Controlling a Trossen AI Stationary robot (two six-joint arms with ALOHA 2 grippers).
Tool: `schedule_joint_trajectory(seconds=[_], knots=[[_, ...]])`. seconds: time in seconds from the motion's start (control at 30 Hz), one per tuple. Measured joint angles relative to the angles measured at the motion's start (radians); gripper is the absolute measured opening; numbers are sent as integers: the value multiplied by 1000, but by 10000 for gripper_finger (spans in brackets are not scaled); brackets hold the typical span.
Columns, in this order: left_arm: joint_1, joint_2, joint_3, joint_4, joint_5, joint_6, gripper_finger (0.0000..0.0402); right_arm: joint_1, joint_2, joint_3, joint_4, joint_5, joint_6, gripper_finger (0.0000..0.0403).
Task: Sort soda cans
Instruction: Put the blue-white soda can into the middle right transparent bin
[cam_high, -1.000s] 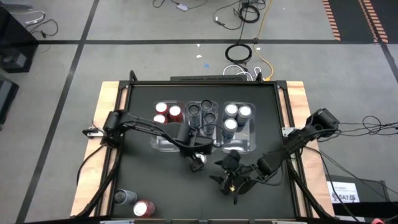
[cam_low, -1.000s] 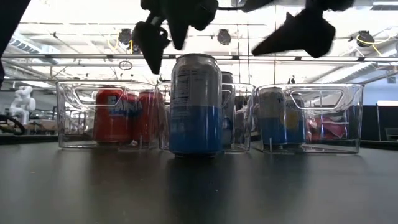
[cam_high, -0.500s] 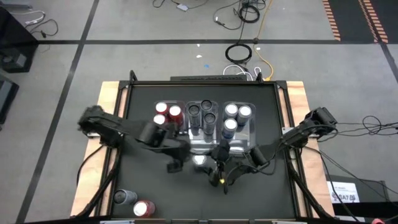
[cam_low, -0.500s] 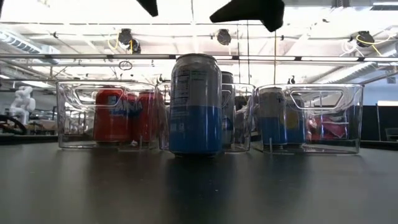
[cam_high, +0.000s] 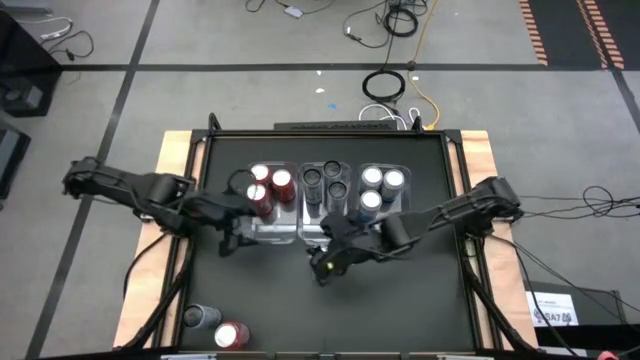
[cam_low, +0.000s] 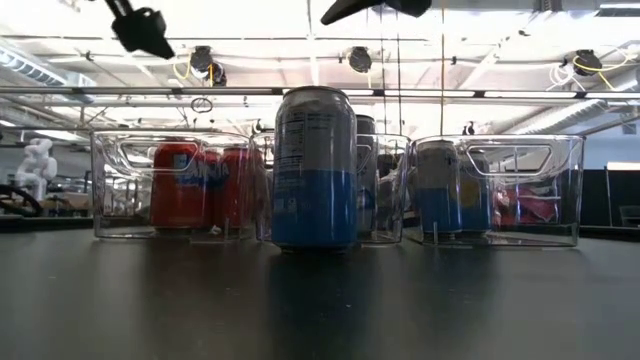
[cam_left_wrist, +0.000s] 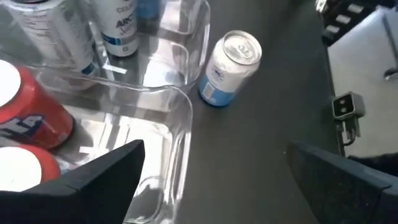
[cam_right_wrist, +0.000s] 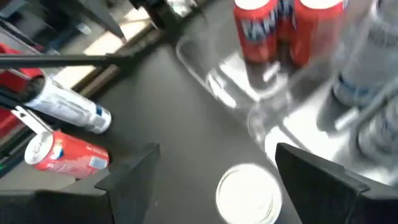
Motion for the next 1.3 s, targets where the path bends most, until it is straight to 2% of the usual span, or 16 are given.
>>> schedule_joint_trajectory(seconds=[0.13,0.27,0.4,0.5,0.73,0.93,1.07,1.3], knots=[[4,-101,-52,5,7,-21,400,-10,133,247,-257,-60,140,311],[4,-148,-62,-3,14,-21,400,-23,251,455,-499,-125,355,311],[4,-171,-62,-23,14,-22,400,-23,330,570,-696,-228,506,311],[4,-177,-62,-41,14,-20,400,-17,358,579,-772,-289,559,311],[1,-178,-62,-83,29,-100,400,12,412,580,-699,-295,581,311],[1,-197,-62,-87,122,14,400,28,416,580,-706,-296,699,311],[1,-199,-62,-95,127,74,400,14,420,580,-700,-295,775,311],[1,-198,-62,-95,127,102,400,-36,455,580,-610,-298,763,311]])
